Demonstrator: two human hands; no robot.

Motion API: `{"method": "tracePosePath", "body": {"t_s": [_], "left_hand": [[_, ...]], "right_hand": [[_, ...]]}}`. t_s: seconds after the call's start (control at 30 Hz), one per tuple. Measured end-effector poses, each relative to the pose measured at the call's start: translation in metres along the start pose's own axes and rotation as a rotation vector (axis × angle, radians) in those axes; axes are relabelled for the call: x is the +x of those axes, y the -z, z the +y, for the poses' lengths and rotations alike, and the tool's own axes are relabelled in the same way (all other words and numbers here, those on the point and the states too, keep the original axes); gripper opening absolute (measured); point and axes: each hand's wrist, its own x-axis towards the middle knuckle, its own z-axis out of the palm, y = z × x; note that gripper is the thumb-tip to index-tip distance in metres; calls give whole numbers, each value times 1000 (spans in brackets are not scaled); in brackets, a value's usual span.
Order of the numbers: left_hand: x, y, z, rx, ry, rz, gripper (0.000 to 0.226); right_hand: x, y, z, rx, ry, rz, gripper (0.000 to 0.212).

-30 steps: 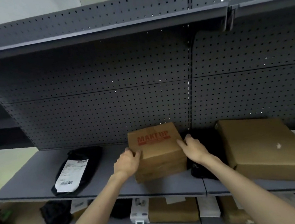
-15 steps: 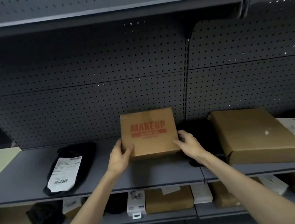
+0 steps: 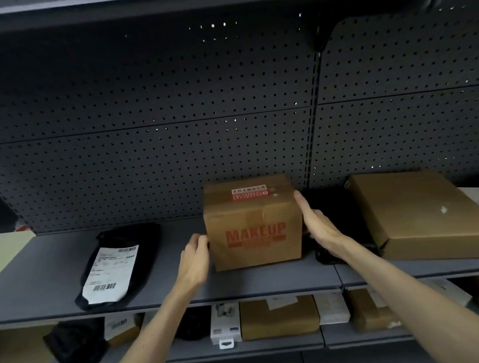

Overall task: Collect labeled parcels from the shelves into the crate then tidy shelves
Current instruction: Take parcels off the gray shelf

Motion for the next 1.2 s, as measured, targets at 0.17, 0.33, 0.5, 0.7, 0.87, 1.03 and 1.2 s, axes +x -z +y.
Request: {"method": "tracePosePath", "body": {"t_s": [0.17,0.33,0.5,0.7,0.87,1.03,1.2], "left_hand": [[3,3,15,-45,76,-22,67],[22,12,37,-106,75,27,87],[33,18,41,-120,23,-63,42],[32,27,22,-141,-107,-112,45],[23,20,-5,-195,21,-107,31],[13,12,-12,-323,113,-113,33],[12,8,-4,-284,76,-148,44]], "right_hand": [[10,-2,1,-79,-69,35,131],[16,-3,-10,12,-6,56,93],[25,-3,-11,54,43,-29,93],[19,5,-1,-35,183,-54,53],[22,2,25,-47,127,-57,41],[24,-5,42,154,-3,33,30],[15,-11,31,224,44,-43,35]]}}
